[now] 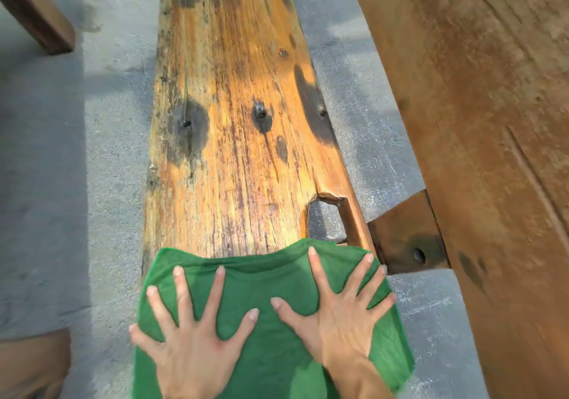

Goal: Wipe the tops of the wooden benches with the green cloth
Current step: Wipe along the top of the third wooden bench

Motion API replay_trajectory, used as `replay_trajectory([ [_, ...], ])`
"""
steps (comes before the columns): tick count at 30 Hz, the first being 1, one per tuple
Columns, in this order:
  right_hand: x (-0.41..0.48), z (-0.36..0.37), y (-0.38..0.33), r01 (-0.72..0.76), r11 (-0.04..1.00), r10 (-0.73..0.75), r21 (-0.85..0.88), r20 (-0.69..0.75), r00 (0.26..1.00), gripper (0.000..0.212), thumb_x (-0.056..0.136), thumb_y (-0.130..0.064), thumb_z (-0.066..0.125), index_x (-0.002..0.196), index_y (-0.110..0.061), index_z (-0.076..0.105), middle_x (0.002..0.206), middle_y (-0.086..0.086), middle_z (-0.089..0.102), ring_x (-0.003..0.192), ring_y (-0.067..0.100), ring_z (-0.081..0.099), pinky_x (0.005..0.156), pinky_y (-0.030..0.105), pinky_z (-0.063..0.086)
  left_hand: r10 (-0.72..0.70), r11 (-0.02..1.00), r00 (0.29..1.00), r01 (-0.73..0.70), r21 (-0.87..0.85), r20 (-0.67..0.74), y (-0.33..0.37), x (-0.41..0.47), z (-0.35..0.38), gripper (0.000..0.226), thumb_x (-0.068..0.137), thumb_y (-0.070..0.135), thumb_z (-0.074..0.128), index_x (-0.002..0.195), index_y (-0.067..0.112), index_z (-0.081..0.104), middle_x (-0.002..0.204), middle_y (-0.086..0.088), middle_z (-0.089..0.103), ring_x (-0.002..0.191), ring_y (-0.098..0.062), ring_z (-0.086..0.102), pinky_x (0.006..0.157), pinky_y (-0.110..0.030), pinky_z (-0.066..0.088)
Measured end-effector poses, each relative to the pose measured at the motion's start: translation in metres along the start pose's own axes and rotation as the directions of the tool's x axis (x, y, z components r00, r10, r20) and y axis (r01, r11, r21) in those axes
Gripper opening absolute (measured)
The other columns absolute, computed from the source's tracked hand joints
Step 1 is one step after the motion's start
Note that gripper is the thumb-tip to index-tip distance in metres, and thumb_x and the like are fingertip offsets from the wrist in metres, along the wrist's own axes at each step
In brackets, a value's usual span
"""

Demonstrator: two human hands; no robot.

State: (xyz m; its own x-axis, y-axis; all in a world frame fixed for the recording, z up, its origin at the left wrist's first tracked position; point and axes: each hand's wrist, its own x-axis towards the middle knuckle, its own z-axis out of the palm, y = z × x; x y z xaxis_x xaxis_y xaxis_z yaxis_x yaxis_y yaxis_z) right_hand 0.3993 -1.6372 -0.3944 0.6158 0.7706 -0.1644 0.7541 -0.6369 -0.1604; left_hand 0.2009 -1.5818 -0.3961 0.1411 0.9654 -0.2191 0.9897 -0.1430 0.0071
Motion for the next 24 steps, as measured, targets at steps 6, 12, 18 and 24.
replay_trajectory([
  [6, 0.026, 0.001, -0.006, -0.036, 0.999, 0.036, 0.004, 0.096, 0.995, 0.110, 0.055, -0.115, 0.014, 0.152, -0.070, -0.014, 0.164, 0.035, -0.029, 0.149, 0.054, -0.036, 0.111, 0.084, -0.006, 0.001, 0.999, 1.000, -0.001, -0.039, -0.010, 0.004, 0.016, -0.007, 0.089, 0.083, 0.096, 0.026, 0.161, 0.055, 0.018, 0.175, -0.010, 0.013, 0.157, -0.051, 0.013, 0.108, -0.083, 0.020],
  [12, 0.034, -0.005, -0.014, -0.082, 0.997, 0.083, -0.012, 0.172, 0.982, 0.105, 0.053, -0.115, 0.001, 0.145, -0.072, -0.027, 0.160, 0.030, -0.042, 0.145, 0.050, -0.044, 0.112, 0.084, -0.006, -0.017, 0.997, 1.000, 0.018, -0.075, 0.004, 0.004, 0.035, -0.008, 0.088, 0.081, 0.100, 0.013, 0.159, 0.061, -0.002, 0.176, -0.006, -0.011, 0.158, -0.048, -0.011, 0.116, -0.081, 0.007],
  [18, 0.032, -0.009, -0.020, -0.083, 0.993, 0.097, -0.089, 0.173, 0.980, 0.101, 0.058, -0.111, -0.008, 0.146, -0.067, -0.031, 0.161, 0.042, -0.027, 0.150, 0.059, -0.024, 0.119, 0.073, -0.008, -0.014, 0.995, 1.000, 0.015, -0.097, 0.009, 0.003, 0.037, -0.011, 0.087, 0.081, 0.100, 0.014, 0.158, 0.062, -0.005, 0.176, -0.005, -0.014, 0.158, -0.047, -0.014, 0.117, -0.080, 0.002],
  [24, 0.046, -0.006, -0.016, -0.040, 0.998, 0.049, -0.053, 0.167, 0.985, 0.106, 0.059, -0.113, 0.004, 0.149, -0.066, -0.026, 0.157, 0.044, -0.033, 0.149, 0.059, -0.029, 0.120, 0.068, -0.017, 0.008, 0.996, 0.999, -0.005, -0.087, 0.032, 0.004, 0.039, -0.014, 0.088, 0.084, 0.097, 0.022, 0.162, 0.057, 0.010, 0.177, -0.009, 0.001, 0.158, -0.052, 0.003, 0.112, -0.084, 0.012],
])
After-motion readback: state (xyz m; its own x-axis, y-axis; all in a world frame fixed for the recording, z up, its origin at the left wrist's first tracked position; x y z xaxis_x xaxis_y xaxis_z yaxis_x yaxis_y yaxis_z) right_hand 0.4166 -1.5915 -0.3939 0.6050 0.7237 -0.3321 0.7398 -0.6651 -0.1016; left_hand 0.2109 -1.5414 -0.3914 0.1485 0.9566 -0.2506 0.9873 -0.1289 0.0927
